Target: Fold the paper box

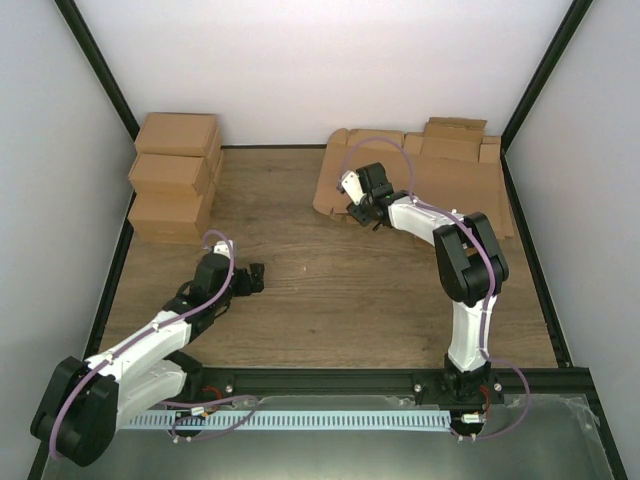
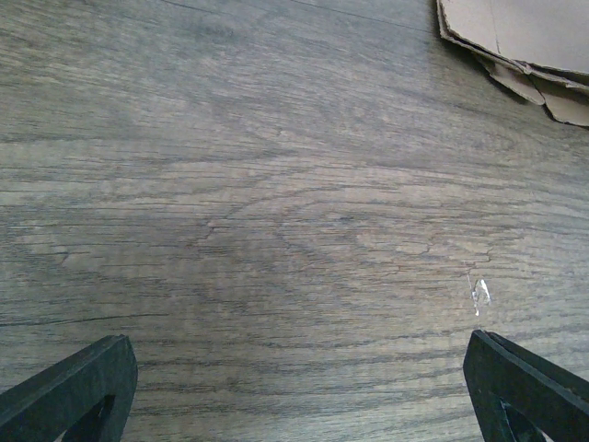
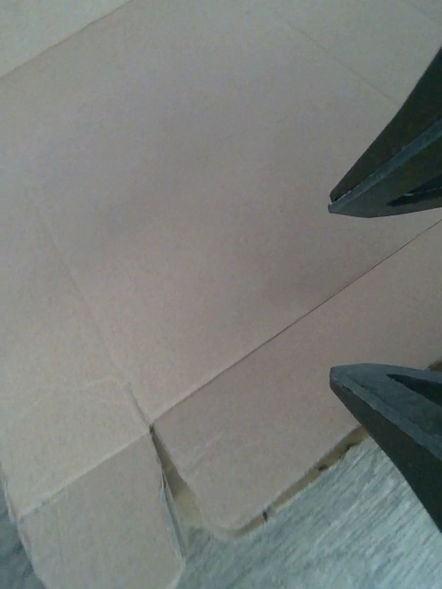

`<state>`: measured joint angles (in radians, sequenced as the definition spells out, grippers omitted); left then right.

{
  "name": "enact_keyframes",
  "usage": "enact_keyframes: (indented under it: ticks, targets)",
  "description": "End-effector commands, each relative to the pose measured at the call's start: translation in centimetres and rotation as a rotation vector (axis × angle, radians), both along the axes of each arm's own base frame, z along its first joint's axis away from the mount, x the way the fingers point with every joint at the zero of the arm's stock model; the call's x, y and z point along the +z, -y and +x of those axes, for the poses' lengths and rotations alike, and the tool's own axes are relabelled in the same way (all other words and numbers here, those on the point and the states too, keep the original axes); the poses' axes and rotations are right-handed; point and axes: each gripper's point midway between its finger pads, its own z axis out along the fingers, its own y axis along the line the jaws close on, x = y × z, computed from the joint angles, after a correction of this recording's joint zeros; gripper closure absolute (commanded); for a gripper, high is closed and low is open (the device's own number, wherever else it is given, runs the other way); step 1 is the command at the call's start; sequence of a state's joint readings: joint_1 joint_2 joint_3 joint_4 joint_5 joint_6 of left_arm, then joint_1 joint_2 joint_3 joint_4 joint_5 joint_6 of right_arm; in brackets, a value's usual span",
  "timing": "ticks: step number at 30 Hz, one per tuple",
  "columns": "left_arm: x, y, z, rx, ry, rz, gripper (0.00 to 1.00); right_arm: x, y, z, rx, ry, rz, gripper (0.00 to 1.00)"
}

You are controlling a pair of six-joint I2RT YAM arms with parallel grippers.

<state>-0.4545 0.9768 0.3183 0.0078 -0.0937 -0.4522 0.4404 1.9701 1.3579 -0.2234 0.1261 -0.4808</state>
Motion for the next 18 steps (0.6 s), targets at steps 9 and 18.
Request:
enact_keyframes:
  ticks: [9, 18]
  targets:
    - [0.7, 0.2, 0.4, 0.006, 0.024, -0.010, 0.00, 0.4, -2.7, -1.5, 0.134, -0.071, 0.083, 0.49]
    - [0.6, 0.3, 0.4, 0.002, 0.018, -0.009, 0.00, 0.0, -0.8, 0.3, 0.029, -0.014, -0.005, 0.62]
